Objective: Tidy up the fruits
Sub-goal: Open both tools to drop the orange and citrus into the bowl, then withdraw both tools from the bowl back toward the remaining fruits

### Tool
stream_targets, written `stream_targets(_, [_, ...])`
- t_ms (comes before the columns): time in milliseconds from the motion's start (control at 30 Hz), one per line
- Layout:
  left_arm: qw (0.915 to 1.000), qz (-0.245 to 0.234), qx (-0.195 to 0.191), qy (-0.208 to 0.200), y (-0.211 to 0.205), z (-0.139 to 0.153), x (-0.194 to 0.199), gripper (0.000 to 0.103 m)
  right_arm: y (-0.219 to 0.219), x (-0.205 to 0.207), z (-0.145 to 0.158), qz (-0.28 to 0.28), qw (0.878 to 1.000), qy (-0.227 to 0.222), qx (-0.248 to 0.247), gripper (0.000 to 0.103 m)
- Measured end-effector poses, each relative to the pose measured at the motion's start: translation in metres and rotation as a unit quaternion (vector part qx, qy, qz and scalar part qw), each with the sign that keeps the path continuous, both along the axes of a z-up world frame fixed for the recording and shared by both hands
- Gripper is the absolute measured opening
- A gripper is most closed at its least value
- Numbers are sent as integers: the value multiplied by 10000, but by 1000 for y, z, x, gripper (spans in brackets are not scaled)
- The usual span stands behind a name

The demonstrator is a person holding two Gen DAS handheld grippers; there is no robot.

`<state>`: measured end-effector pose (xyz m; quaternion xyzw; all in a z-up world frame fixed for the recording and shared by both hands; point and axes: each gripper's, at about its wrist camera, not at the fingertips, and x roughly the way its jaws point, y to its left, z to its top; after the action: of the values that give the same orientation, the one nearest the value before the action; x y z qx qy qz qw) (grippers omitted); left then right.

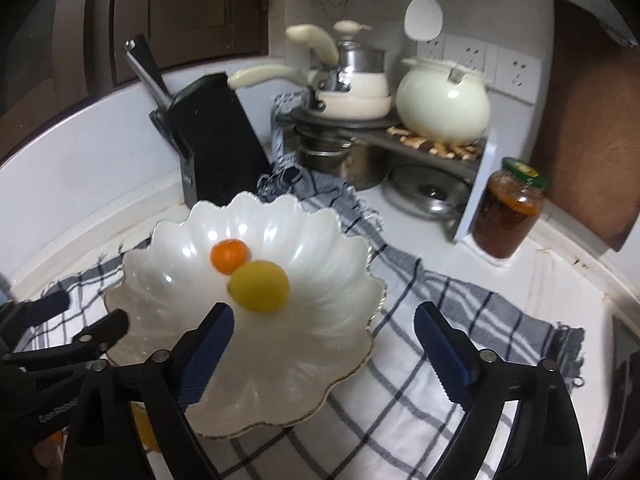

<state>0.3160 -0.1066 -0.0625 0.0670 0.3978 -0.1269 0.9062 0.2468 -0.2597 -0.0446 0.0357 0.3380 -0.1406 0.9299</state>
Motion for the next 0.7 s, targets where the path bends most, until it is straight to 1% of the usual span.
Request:
stream_targets(200, [9996,145,-30,-221,18,22,-17,85,10,-13,17,27,9999,-128,-44,94])
stream_targets(367, [9990,237,-124,-364,33,38,-33,85,27,-28,36,109,9994,-303,-125,94])
stream_targets(533, [9980,347,-167,-507,51,53,-50,87,44,-44,50,170,9986,-451,-194,94])
stream_targets(700, [9971,451,-171,-589,69,62,-66,87,59,-58,57,252,9981,-543,-143,94])
